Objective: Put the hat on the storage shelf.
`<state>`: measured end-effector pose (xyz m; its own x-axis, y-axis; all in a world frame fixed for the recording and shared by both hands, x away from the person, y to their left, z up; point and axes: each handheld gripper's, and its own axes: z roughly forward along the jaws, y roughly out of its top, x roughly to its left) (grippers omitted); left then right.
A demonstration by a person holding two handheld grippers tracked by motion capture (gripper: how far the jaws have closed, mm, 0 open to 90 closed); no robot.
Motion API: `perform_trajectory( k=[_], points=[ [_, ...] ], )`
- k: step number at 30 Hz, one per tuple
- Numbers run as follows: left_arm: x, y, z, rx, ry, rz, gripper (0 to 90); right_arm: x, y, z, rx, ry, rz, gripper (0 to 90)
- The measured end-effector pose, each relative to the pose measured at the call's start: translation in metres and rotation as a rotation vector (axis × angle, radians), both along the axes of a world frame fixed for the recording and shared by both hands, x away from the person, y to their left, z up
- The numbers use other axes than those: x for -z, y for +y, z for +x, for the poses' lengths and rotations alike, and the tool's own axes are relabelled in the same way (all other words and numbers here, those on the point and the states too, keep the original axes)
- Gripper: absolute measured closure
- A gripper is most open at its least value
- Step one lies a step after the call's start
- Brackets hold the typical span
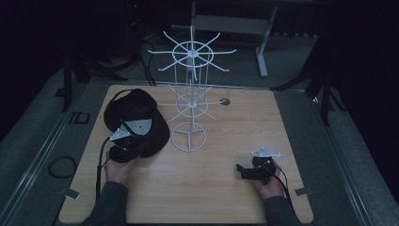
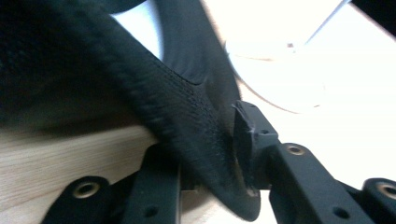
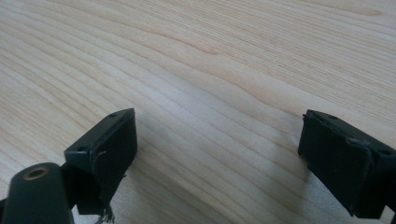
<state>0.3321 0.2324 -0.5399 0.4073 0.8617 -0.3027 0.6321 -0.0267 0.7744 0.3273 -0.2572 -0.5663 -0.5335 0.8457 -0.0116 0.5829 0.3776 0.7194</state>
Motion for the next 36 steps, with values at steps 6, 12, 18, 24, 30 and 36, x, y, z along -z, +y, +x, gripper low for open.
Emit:
perform_trajectory(
  k=[6,12,18,24,30,36],
  points=[
    [-0.005,0.004,-0.003,-0.011,0.001,0.015,78.9,0.0,0.0,0.0,0.001,0.0,0.0,11.5],
    [-0.013,0.007,-0.007,-0.018,-0.016,0.026,86.4,0.0,0.0,0.0,0.0,0.0,0.0,11.5],
    [-0.017,0.003,-0.01,-0.023,-0.032,0.066,86.7,0.0,0.0,0.0,0.0,0.0,0.0,11.5],
    [-0.019,0.003,-0.012,-0.036,-0.04,0.086,86.8,0.0,0.0,0.0,0.001,0.0,0.0,11.5],
    [-0.023,0.005,-0.014,-0.05,-0.057,0.109,86.8,0.0,0.0,0.0,0.0,0.0,0.0,11.5],
    [-0.029,0.006,-0.017,-0.054,-0.074,0.122,86.8,0.0,0.0,0.0,-0.001,0.0,0.0,11.5]
  ],
)
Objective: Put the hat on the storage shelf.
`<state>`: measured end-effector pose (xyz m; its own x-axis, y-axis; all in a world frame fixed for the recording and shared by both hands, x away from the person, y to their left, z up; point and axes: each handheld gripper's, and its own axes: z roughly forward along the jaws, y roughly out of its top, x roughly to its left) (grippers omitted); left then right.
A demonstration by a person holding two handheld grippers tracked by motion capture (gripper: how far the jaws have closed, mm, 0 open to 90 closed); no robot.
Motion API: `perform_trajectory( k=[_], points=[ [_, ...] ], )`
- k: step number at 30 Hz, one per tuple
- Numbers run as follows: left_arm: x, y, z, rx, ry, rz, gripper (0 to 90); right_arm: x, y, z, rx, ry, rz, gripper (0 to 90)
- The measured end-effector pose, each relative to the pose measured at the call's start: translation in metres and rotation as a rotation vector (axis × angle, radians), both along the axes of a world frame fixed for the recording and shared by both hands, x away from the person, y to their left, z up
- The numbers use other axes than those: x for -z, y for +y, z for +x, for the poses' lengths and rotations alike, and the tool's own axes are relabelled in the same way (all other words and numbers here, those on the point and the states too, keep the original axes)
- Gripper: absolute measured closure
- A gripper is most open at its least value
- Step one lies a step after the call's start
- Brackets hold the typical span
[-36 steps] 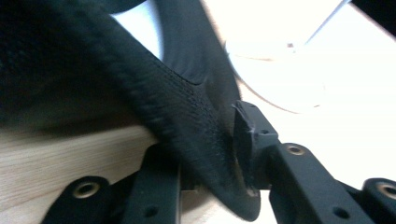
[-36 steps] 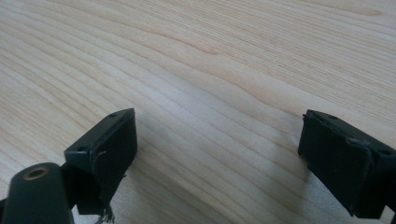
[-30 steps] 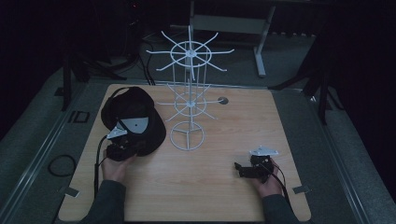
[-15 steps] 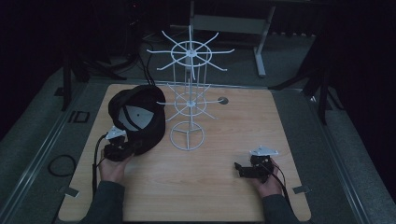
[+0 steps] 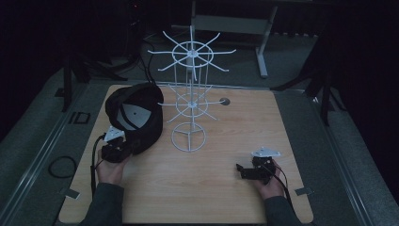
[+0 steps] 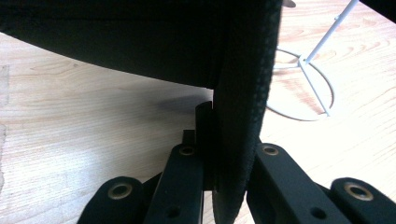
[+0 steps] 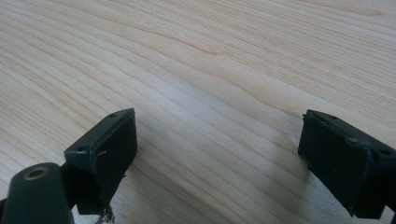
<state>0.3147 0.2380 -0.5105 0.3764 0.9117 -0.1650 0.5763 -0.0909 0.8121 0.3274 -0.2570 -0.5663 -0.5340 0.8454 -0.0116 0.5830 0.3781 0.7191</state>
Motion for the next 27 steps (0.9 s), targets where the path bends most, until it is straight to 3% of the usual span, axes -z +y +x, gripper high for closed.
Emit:
perform_trajectory(
  k=[15,27],
  points=[
    [-0.016,0.004,-0.007,-0.006,-0.012,0.051,86.8,0.0,0.0,0.0,0.001,0.001,0.0,11.5],
    [-0.025,0.006,-0.008,-0.022,-0.014,0.067,86.8,0.0,0.0,0.0,0.001,0.002,0.0,11.5]
  ],
)
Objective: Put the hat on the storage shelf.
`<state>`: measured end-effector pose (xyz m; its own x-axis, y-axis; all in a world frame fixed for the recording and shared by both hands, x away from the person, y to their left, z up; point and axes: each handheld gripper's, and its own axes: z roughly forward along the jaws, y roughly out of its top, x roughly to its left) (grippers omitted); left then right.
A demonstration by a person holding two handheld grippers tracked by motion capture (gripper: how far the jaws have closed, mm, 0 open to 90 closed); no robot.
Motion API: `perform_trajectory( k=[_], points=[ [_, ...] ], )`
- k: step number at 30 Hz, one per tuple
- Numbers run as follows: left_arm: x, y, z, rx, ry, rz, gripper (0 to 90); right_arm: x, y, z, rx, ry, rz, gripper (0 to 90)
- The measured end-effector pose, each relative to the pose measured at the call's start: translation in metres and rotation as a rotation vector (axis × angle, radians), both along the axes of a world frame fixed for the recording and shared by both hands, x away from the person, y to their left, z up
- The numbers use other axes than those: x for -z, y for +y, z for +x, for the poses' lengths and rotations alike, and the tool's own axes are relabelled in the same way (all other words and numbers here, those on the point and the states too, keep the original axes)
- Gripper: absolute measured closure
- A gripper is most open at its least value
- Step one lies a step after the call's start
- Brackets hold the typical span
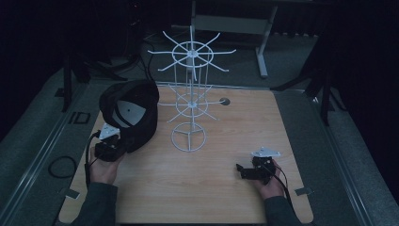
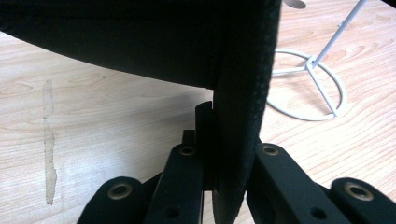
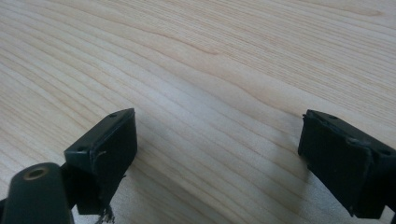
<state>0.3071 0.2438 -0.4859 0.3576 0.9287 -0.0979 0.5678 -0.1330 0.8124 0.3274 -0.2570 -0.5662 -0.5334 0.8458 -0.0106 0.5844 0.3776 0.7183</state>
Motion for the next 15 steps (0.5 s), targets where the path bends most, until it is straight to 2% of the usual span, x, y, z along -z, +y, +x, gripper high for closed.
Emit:
perform_trajectory(
  k=[15],
  points=[
    [-0.018,-0.005,0.001,-0.003,-0.021,0.02,86.7,0.0,0.0,0.0,0.002,0.0,0.001,11.5]
  ],
)
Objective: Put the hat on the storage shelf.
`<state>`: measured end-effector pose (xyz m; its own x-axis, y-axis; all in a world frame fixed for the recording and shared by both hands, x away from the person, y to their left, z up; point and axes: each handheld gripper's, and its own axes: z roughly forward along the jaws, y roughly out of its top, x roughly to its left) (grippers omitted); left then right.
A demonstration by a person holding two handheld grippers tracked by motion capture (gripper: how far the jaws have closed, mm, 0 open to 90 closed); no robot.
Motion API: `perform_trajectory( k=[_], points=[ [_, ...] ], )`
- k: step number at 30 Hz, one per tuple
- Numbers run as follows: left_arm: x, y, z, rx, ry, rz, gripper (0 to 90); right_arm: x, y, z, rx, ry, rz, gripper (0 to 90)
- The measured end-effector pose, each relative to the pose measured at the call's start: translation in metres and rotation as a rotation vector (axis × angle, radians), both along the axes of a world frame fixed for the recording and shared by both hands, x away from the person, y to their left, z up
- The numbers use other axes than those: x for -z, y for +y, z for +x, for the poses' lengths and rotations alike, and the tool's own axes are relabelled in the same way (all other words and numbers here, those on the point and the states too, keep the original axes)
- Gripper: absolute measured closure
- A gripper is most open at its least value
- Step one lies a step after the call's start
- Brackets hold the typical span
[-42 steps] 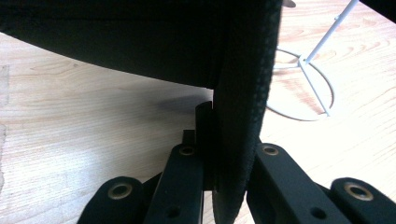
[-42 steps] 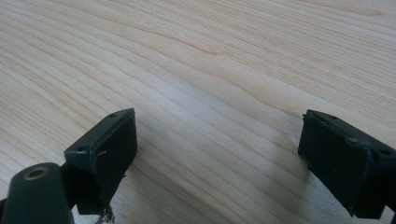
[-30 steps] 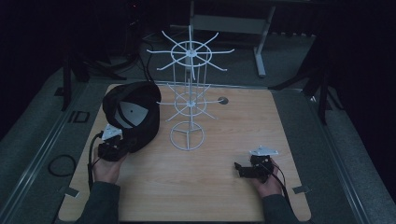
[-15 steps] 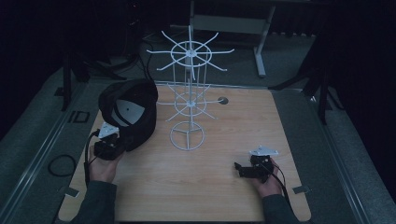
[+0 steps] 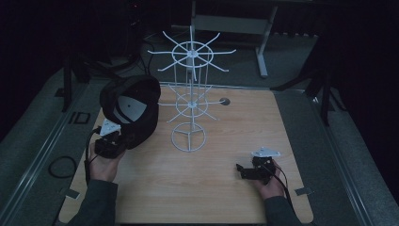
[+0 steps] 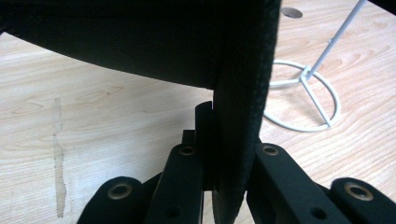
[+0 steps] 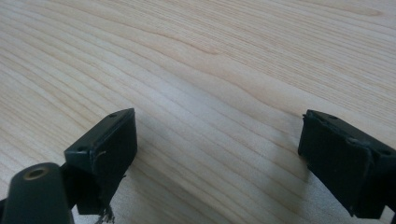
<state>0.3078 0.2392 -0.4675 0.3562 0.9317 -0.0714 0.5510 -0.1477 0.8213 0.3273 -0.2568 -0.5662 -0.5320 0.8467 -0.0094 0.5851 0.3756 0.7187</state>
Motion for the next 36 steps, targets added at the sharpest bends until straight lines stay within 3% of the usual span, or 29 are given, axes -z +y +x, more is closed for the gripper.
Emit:
perform_trajectory(
  k=[20,36],
  points=[
    [-0.018,0.003,0.0,-0.038,-0.017,-0.005,86.7,0.0,0.0,0.0,-0.001,0.0,0.0,11.5],
    [-0.03,0.0,-0.004,-0.055,-0.054,-0.002,86.7,0.0,0.0,0.0,-0.002,-0.001,-0.001,11.5]
  ],
)
